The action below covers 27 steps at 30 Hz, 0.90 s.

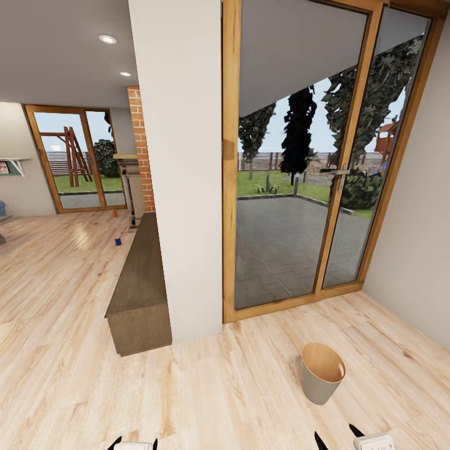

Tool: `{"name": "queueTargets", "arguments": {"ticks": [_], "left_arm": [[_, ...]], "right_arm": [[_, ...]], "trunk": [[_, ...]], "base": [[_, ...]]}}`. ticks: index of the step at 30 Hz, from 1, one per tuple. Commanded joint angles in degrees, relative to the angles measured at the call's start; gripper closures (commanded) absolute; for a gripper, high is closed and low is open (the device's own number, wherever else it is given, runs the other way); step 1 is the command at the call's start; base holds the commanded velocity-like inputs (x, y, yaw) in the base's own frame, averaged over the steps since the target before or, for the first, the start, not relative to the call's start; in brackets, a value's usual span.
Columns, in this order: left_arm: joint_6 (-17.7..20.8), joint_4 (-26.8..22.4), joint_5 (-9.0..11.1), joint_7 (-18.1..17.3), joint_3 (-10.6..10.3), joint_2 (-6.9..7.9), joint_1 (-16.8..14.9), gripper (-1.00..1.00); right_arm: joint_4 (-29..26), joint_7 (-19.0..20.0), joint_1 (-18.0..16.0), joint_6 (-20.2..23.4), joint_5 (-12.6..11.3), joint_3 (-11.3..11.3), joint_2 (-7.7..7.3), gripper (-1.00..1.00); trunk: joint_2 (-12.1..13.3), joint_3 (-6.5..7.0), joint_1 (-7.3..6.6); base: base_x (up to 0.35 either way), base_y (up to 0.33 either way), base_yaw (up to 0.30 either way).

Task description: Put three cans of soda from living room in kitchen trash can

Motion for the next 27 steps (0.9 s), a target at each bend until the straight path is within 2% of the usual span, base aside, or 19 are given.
{"name": "queueTargets", "arguments": {"ticks": [1,14,22,27], "left_arm": [[0.0,0.0,0.0,0.0,0.0,0.0,0.0,-1.0],[0.07,0.03,0.19,-0.35,0.1,0.08,-0.03,-1.0],[0.36,0.05,0.23,-0.38,0.17,0.04,-0.13,-1.0],[0.42,0.08,0.23,-0.36,0.17,0.01,-0.16,-1.0]], "right_arm": [[0.0,0.0,0.0,0.0,0.0,0.0,0.0,-1.0],[-0.05,-0.22,-0.02,0.11,0.07,0.04,-0.15,-1.0],[-2.42,-0.24,-0.04,0.52,0.2,-0.11,-0.02,-1.0],[-4.59,-0.23,-0.04,3.96,0.17,-0.2,-0.2,-1.0]], "trunk": [[0.0,0.0,0.0],[0.0,0.0,0.0],[0.0,0.0,0.0],[0.0,0.0,0.0]], "base": [[0.0,0.0,0.0],[0.0,0.0,0.0],[0.0,0.0,0.0],[0.0,0.0,0.0]]}}
